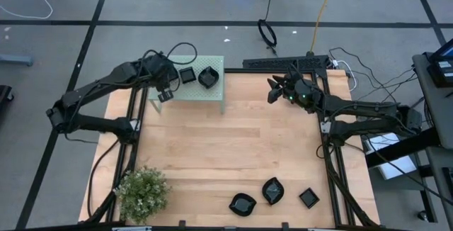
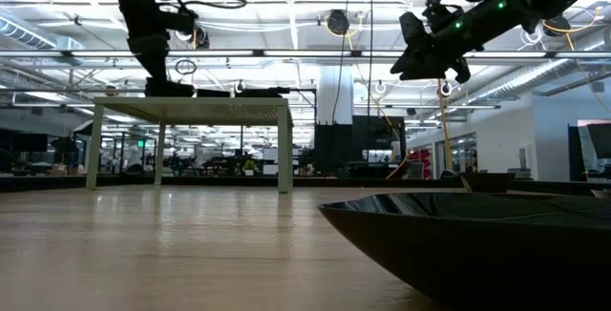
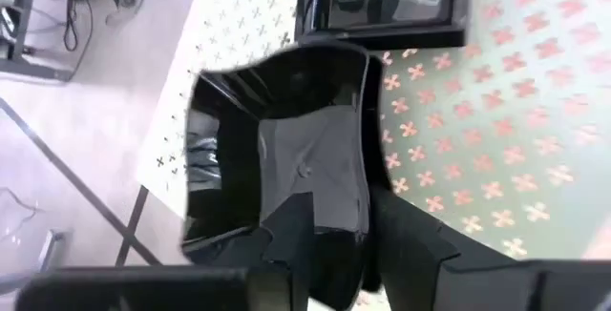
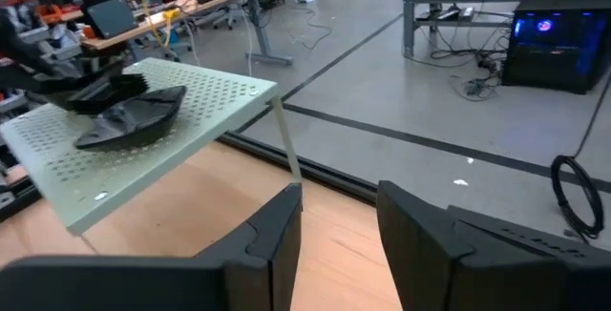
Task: Pick & Place Mini shaped plates
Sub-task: Stack the left distorted square plate on top of the distorted square plate on the shelf, then stack the distorted square plate on top of the distorted square plate on the shelf
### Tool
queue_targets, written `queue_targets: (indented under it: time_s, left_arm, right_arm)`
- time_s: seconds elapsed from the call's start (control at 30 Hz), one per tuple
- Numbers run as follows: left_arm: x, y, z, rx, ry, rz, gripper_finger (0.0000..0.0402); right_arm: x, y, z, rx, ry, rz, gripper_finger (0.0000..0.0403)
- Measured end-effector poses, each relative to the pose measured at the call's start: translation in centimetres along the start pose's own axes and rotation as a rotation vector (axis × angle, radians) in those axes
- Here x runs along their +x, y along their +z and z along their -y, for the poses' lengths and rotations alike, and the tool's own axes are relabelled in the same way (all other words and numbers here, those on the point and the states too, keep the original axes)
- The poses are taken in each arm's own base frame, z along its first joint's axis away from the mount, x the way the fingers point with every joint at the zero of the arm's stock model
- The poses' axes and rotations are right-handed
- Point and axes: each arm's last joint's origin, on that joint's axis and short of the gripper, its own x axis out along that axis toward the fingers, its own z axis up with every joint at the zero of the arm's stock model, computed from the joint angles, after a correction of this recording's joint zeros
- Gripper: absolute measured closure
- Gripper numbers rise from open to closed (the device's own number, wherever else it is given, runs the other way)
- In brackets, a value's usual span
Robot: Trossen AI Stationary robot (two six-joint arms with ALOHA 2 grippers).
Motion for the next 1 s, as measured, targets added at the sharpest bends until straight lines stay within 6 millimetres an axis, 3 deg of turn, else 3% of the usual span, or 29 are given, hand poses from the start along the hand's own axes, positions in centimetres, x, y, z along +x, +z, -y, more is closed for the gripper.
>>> queue_targets:
  time_s: [0.27, 0.53, 0.77, 1.0]
  left_arm:
    - [-2.2, -0.9, -0.1, -0.059, 0.017, 0.087, 0.0284]
    - [-4.1, -1.0, -0.3, -0.225, 0.027, 0.23, 0.0284]
    - [-6.4, 1.0, -0.6, -0.312, -0.004, 0.566, 0.0284]
    - [-8.5, 2.2, -1.0, -0.35, -0.036, 0.827, 0.0284]
  right_arm:
    - [0.3, 0.8, 1.1, -0.036, -0.093, -0.104, 0.0277]
    - [-0.4, 2.2, 4.0, 0.07, -0.28, -0.431, 0.0277]
    - [1.5, 0.5, 6.2, 0.211, -0.344, -0.633, 0.0277]
    - [4.0, -1.7, 7.1, 0.154, -0.403, -0.744, 0.0276]
